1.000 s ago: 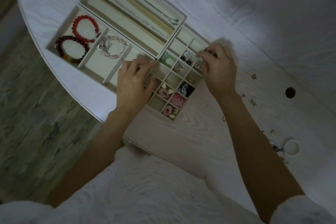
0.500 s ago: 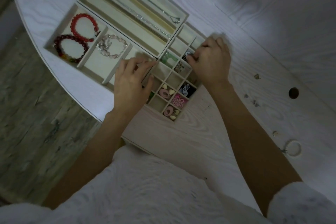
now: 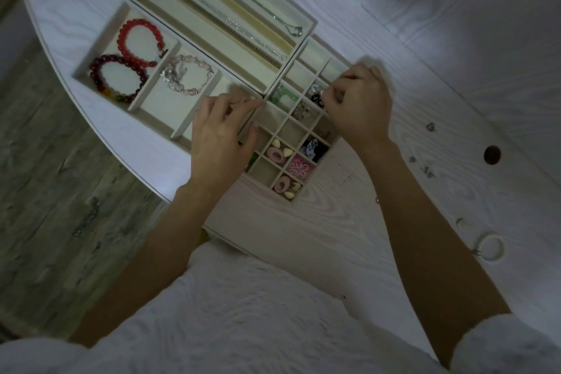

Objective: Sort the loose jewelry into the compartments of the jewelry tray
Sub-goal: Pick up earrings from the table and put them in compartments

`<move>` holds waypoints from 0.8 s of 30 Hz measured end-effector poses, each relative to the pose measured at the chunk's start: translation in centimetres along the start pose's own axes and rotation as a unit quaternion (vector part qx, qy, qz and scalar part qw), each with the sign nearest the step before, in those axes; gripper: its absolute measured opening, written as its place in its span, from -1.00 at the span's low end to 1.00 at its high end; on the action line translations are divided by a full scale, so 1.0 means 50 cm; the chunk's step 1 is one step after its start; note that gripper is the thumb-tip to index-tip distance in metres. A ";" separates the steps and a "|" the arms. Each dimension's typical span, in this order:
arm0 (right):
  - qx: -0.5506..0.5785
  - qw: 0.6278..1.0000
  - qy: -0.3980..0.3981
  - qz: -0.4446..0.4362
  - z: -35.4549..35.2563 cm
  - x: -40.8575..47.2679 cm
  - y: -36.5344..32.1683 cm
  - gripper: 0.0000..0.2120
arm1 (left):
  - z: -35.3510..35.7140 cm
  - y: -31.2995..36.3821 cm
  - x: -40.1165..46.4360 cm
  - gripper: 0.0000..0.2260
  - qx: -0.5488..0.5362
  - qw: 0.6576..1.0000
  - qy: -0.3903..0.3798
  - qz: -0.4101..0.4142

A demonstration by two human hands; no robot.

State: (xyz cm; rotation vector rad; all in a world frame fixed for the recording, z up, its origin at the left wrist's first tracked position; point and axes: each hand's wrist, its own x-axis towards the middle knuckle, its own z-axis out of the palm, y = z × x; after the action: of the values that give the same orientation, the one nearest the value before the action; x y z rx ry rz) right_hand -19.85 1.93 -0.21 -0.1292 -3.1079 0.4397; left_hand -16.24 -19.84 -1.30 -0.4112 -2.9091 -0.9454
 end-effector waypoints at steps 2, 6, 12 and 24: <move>0.022 1.000 0.005 -0.003 -0.008 -0.008 0.006 -0.69 | 0.000 0.003 -0.001 -0.72 -0.004 1.000 -0.003 -0.003; 0.004 0.999 -0.001 -0.041 -0.011 -0.022 0.010 -0.69 | 0.000 0.012 -0.001 -0.70 -0.001 1.000 -0.015 -0.006; -0.010 0.998 -0.032 -0.055 -0.003 -0.022 0.009 -0.69 | 0.003 0.022 -0.001 -0.69 0.001 1.000 -0.021 -0.014; 0.018 0.997 -0.020 -0.067 0.002 -0.023 0.007 -0.80 | 0.007 0.023 -0.001 -0.70 0.009 0.999 -0.030 -0.010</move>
State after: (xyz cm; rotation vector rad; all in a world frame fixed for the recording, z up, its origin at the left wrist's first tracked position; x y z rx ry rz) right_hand -18.67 2.18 -0.37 0.0887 -3.1197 0.5011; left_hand -15.87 -18.77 -0.94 -0.4167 -2.9796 -0.9262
